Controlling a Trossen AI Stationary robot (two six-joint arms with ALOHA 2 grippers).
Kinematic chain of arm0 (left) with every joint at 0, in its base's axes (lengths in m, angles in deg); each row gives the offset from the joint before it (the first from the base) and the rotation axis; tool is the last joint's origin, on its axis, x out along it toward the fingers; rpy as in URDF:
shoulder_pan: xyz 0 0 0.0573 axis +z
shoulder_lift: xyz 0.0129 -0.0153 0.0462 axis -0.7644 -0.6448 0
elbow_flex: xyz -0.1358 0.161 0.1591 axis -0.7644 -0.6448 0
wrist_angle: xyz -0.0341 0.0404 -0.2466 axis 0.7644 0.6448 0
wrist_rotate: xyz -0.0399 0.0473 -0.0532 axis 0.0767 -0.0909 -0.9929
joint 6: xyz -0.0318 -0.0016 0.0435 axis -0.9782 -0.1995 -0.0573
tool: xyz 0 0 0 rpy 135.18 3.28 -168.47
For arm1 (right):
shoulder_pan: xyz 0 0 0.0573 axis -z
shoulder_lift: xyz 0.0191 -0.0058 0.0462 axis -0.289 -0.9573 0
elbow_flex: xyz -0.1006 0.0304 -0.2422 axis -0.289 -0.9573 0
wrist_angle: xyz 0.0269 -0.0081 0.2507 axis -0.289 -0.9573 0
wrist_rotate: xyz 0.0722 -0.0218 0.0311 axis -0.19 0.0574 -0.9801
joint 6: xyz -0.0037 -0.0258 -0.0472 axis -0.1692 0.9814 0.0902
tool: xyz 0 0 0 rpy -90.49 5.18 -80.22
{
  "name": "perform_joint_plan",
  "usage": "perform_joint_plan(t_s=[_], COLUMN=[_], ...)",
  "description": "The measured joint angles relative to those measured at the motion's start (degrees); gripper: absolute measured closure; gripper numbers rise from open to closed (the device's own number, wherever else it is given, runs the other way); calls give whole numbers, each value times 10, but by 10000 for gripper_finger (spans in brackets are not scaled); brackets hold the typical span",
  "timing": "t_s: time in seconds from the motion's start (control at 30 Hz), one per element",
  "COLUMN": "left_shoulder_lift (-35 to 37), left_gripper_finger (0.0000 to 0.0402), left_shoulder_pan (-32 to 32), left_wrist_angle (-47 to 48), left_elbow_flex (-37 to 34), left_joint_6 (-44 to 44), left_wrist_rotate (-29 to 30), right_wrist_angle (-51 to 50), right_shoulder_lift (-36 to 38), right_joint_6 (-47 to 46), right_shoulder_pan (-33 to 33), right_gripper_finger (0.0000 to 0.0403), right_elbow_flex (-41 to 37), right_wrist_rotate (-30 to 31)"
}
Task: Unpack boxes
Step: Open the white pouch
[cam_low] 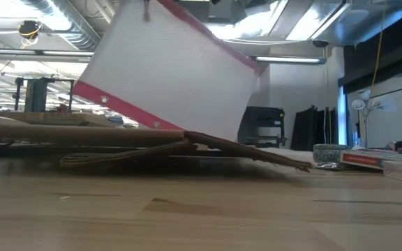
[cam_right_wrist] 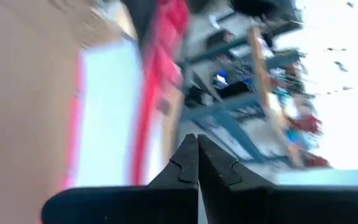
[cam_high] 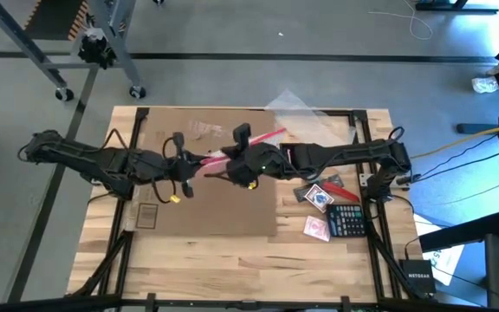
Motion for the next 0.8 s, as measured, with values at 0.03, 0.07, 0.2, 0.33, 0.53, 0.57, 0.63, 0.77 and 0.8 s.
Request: perform_joint_plan(t_s=[0.03, 0.07, 0.2, 0.33, 0.53, 0.57, 0.63, 0.77, 0.8], left_shoulder_lift=[5, 10, 32, 37, 17, 13, 8, 0, -1], left_gripper_finger=[400, 400, 400, 400, 400, 400, 400, 400, 400], left_shoulder_pan=[0, 0, -1, -1, -1, -1, -1, -2, -2], left_wrist_angle=[-4, -3, -1, 5, 16, 16, 16, 16, 15], left_elbow_flex=[0, 0, 0, 0, 0, 0, 0, 0, 0], left_joint_6=[-8, -15, -31, -12, 3, 4, 9, 16, 16], left_wrist_rotate=[-2, -2, -3, -44, -95, -95, -94, -94, -94], right_wrist_angle=[-6, -18, -54, -30, 30, 20, -12, -36, -35], right_shoulder_lift=[1, 1, 1, 1, 1, 1, 0, 0, 0], right_joint_6=[3, 5, -1, -5, -3, -3, -7, -39, -44], right_shoulder_pan=[-1, -3, -3, -3, 15, 17, 25, 24, 23], right_gripper_finger=[403, 403, 403, 402, 389, 381, 360, 306, 293], right_elbow_flex=[1, 1, 0, 0, 1, 1, 1, 1, 1], right_wrist_rotate=[17, 31, 61, 49, -4, -39, -110, -185, -195])
